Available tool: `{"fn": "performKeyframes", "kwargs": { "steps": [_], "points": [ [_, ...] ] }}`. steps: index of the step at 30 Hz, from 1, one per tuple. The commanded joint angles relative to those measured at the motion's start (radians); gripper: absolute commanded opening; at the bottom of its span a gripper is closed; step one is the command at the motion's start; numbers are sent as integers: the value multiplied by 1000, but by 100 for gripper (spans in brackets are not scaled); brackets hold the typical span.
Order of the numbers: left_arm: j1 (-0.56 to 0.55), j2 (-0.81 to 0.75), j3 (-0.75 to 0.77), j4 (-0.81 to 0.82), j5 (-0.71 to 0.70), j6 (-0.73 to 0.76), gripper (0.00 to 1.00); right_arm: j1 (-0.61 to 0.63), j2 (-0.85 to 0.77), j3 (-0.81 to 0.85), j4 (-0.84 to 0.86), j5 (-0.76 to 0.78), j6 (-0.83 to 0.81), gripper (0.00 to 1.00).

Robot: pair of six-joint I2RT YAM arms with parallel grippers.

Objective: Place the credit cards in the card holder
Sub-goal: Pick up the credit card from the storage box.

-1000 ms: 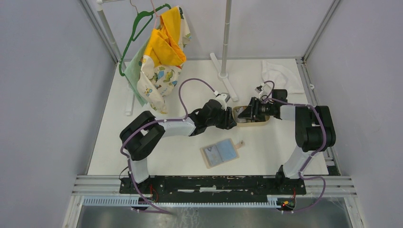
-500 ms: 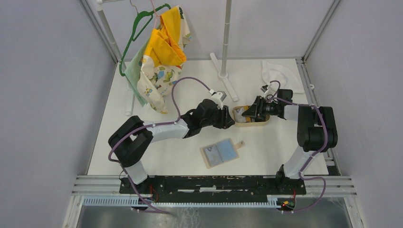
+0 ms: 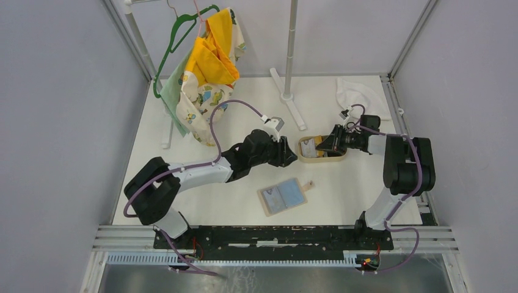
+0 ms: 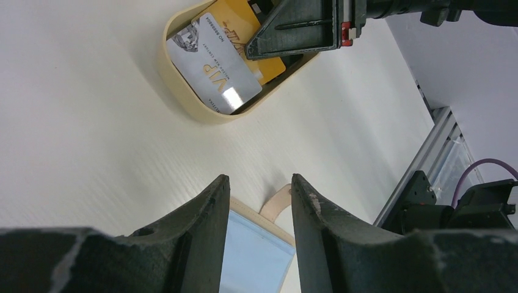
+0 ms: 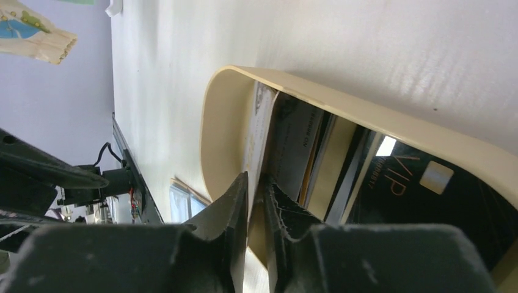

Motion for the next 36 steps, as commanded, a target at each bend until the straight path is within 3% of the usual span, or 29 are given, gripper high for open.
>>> {"fn": "performKeyframes", "kwargs": {
  "steps": [1,8,16,20,25,31,36],
  "points": [
    [1,-71,-18,33,-10,18,49,-10,-47,37,-53,66,-60,17],
    [1,-144,-60,27,-17,12,49,-50,-135,48,-134,178,-135,5],
    [-1,-297,-170,146,23,-39,48,-79,-300,17,-116,121,-146,0],
    [-1,-403,-255,272,66,-64,48,-83,-381,-34,5,-32,-93,0],
    [0,-488,-329,430,185,-86,48,-81,-459,-154,390,-262,162,0],
    [-1,-505,-398,533,251,-80,48,-19,-523,-172,449,-311,167,0],
    [-1,-501,-421,528,238,-39,47,79,-547,-172,464,-340,140,1]
  ]
}}
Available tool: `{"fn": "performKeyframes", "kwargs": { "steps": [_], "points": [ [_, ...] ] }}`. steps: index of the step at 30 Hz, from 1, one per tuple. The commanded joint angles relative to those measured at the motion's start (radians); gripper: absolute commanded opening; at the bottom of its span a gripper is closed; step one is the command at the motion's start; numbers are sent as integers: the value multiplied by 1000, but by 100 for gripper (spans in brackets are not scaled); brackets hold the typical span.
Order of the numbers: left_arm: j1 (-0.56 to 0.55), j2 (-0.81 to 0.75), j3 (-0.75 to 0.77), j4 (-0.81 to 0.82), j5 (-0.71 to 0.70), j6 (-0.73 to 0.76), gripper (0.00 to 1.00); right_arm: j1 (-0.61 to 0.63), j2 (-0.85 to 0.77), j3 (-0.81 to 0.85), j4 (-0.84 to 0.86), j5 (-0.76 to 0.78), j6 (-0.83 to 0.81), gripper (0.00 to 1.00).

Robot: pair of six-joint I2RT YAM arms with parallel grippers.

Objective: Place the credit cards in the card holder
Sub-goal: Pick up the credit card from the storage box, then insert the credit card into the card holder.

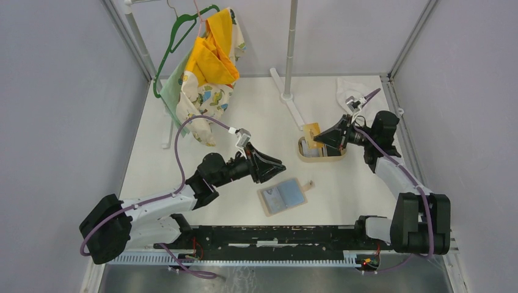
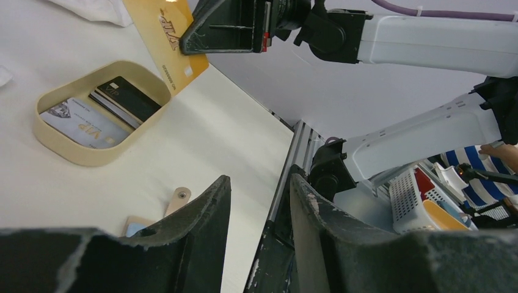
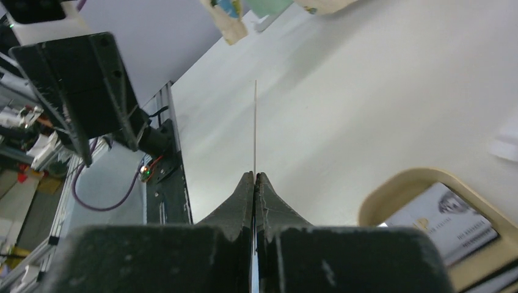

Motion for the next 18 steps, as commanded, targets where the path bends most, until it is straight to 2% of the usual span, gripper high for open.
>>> {"fn": "performKeyframes", "kwargs": {
  "steps": [1,10,18],
  "points": [
    [0,-8,-9,65,6,27,47,75,-34,4,101,-83,-4,1],
    [0,63,12,17,-134,73,47,224,-8,10,98,-125,-33,1],
    [0,160,54,74,-107,66,49,285,-2,19,38,-138,-112,1]
  ]
}}
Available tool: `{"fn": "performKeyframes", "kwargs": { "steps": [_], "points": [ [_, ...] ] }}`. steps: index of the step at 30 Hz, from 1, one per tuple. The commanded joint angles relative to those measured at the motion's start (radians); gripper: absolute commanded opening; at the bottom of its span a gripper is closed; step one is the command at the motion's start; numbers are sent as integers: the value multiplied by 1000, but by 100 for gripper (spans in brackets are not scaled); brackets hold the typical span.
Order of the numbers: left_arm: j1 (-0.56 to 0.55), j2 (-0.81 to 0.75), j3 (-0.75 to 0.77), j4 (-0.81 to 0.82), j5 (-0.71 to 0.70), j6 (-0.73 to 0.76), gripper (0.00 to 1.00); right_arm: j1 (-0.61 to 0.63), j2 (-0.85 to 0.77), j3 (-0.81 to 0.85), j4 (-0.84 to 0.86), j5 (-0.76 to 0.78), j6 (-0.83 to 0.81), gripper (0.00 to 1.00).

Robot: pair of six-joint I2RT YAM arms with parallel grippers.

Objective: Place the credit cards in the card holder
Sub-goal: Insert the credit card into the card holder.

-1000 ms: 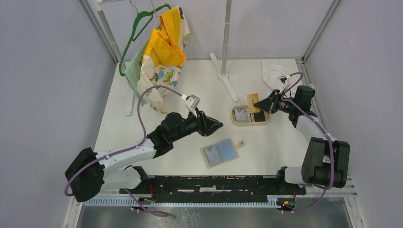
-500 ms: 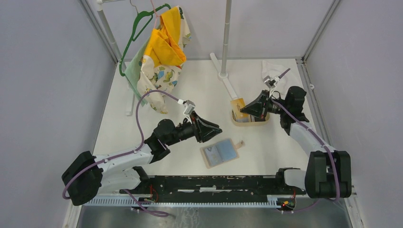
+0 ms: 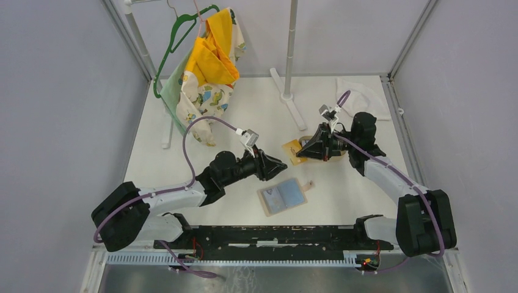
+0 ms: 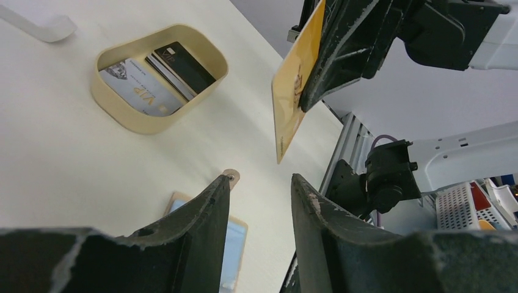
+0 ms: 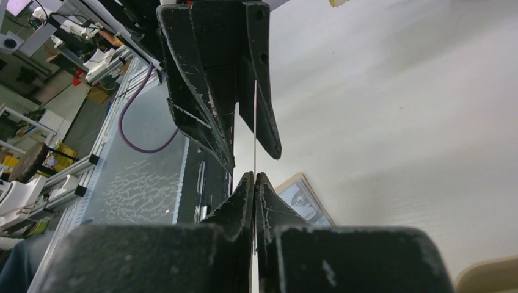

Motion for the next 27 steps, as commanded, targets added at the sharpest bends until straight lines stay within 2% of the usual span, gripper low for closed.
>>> {"fn": "performKeyframes", "kwargs": {
  "steps": [1,10,11,15,16,19,21,23,24,25,27],
  "points": [
    [-1,28,65,87,9,34,49,32,10,22,-3,-34,-70,1],
    [0,54,99,122,57,23,47,70,41,34,-65,-40,-124,1],
    [0,56,99,121,57,23,43,71,41,35,-69,-43,-128,1],
    [0,55,102,108,57,29,9,75,41,51,-130,-45,-189,2],
    [0,52,101,102,59,33,3,77,42,56,-150,-46,-204,4],
    [0,36,96,75,61,48,2,78,42,74,-220,-43,-278,21],
    [2,16,91,29,70,71,2,78,39,113,-362,-40,-428,33],
    [1,-7,90,-45,97,124,2,78,31,195,-690,-3,-774,49],
    [1,-18,96,-105,111,157,2,80,25,243,-880,19,-1029,59],
    [0,-30,105,-182,119,201,2,81,15,267,-998,36,-1228,66],
    [1,-70,119,-331,122,293,2,81,-18,267,-1113,49,-1440,79]
  ]
}}
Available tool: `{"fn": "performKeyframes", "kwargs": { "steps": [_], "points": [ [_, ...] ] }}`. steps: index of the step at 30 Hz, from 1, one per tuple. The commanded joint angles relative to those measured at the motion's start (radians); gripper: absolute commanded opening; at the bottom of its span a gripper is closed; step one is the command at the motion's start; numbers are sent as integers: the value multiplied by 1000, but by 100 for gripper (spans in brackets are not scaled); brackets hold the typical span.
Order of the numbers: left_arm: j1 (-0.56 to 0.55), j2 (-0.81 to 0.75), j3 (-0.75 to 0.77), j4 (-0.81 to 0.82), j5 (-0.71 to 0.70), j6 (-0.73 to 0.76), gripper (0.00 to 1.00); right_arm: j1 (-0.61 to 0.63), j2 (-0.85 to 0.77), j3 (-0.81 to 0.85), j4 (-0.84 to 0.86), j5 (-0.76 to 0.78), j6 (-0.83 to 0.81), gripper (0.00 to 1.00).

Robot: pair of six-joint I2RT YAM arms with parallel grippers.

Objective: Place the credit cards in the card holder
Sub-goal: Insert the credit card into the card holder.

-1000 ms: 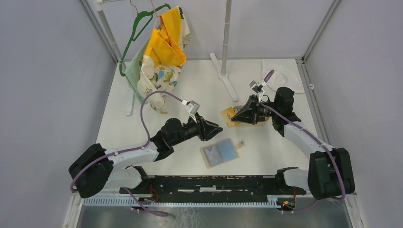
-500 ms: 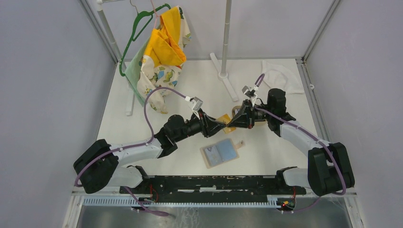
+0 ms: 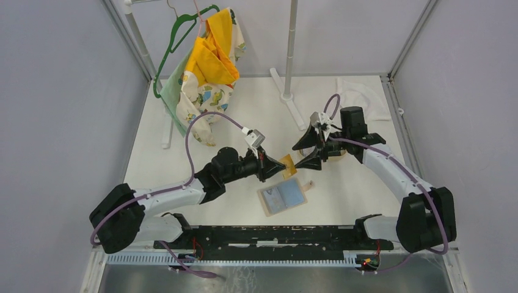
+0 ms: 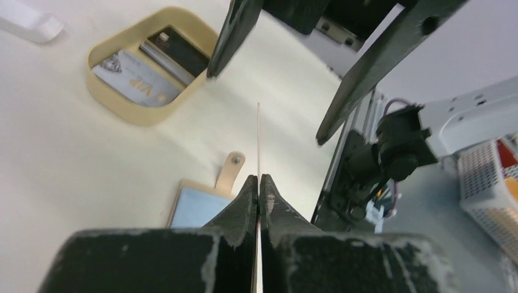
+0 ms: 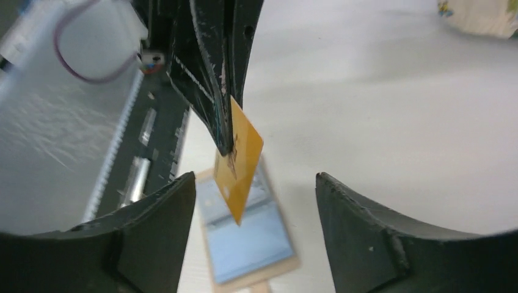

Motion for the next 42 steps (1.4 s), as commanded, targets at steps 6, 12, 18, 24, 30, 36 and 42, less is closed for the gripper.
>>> {"fn": "performKeyframes", "kwargs": {
  "steps": [6,12,18,24,30,36,42],
  "points": [
    [-3,-168,49,-394,174,370,2,15,-143,-81,-450,-3,-942,98],
    [-10,-95,109,-432,245,407,2,52,-47,-26,-522,3,-930,85],
    [-37,-5,165,-437,237,415,2,113,-11,-20,-448,44,-793,74],
    [-56,40,205,-437,235,421,2,150,-32,-61,-257,98,-566,63],
    [-59,57,218,-438,231,421,2,166,-30,-48,-246,106,-527,39],
    [-59,42,212,-454,160,402,6,167,-24,21,-304,174,-502,0],
    [-58,-90,127,-465,-75,309,42,167,-40,25,-303,245,-442,0]
  ]
}}
